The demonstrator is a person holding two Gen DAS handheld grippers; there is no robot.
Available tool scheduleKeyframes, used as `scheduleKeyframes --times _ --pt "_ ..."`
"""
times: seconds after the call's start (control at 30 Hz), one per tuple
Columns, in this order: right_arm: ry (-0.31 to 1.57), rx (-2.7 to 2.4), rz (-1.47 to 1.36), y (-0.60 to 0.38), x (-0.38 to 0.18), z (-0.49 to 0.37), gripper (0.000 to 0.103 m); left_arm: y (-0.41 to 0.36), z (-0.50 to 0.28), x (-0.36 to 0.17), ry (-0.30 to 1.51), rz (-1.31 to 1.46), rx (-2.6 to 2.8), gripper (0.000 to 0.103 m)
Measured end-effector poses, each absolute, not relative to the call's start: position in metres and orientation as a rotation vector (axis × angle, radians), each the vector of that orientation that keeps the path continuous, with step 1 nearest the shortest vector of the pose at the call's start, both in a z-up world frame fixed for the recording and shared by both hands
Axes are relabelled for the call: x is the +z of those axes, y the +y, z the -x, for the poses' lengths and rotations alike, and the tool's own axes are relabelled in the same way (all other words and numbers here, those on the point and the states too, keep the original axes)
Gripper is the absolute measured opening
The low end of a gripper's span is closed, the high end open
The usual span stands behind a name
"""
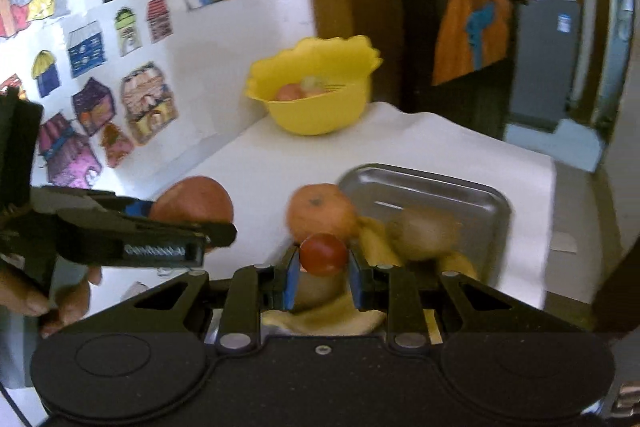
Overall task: Organize fruits
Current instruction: 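Carry the red apple and cherry tomato over the metal tray with both tools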
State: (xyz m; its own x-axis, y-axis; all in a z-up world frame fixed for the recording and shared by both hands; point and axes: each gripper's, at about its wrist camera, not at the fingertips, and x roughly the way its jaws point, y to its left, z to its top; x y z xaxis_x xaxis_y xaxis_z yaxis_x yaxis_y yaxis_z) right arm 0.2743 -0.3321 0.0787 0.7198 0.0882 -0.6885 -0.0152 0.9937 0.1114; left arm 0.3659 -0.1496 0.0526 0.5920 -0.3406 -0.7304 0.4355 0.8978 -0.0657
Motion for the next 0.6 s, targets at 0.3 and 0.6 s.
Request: scheduleKeyframes --times 0.3,0.6 --pt "0.771 -0.003 -0.108 -0.36 0.074 -0.248 0.028 -0.191 -0.345 0.062 0.781 -0.135 -0.543 0.072" --pt "0.813 -0.001 -0.12 -0.38 0.064 -0.228 0.028 -0.225 -0.33 0.056 0.784 -0.148 -0.586 0.072"
